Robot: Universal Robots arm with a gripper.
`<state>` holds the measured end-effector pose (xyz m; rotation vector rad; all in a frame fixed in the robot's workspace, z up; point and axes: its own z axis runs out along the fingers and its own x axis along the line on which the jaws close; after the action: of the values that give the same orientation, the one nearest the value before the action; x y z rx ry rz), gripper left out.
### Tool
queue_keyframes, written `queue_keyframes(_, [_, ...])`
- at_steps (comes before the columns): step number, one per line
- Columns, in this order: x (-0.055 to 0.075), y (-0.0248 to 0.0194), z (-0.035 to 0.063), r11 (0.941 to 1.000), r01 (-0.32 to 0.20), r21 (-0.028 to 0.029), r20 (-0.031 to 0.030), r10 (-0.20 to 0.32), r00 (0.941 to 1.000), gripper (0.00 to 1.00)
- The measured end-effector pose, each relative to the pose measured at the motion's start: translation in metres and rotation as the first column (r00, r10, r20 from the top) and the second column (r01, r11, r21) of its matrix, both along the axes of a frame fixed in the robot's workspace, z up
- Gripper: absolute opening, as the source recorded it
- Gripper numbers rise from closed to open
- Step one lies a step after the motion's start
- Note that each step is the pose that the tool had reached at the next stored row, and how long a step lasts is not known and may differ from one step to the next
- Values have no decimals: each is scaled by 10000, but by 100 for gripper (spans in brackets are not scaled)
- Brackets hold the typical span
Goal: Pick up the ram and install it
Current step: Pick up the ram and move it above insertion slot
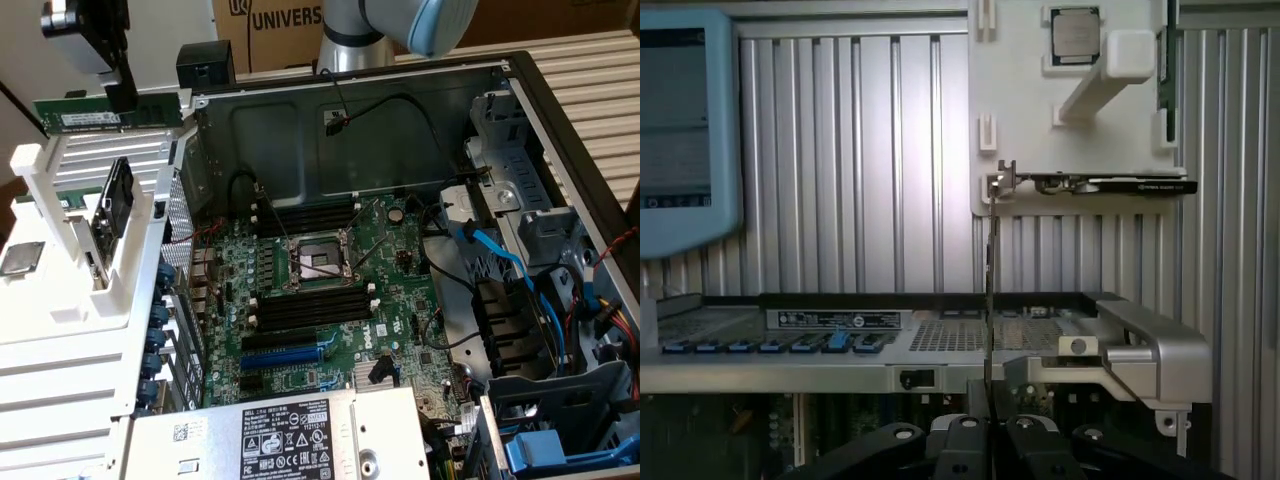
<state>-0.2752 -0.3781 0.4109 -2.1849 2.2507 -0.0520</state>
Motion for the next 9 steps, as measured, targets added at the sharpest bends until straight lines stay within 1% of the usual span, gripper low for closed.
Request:
queue_keyframes(1, [78, 0, 3, 10000, 0, 0, 12, 0, 10000, 13])
queue_keyframes(2, [119, 0, 4, 10000, 0, 1, 25, 0, 10000, 13])
queue_keyframes(3, [197, 0, 4, 10000, 0, 0, 63, 0, 10000, 13])
queue_keyframes(4, [272, 0, 4, 10000, 1, 0, 124, -1, 9999, 13])
queue_keyframes(5, [308, 0, 4, 10000, 0, 1, 162, 0, 9999, 13])
queue_keyframes(6, [457, 0, 4, 10000, 0, 0, 368, 0, 9993, 13])
queue_keyframes(9, [569, 0, 4, 10000, 1, 0, 521, -1, 9986, 13])
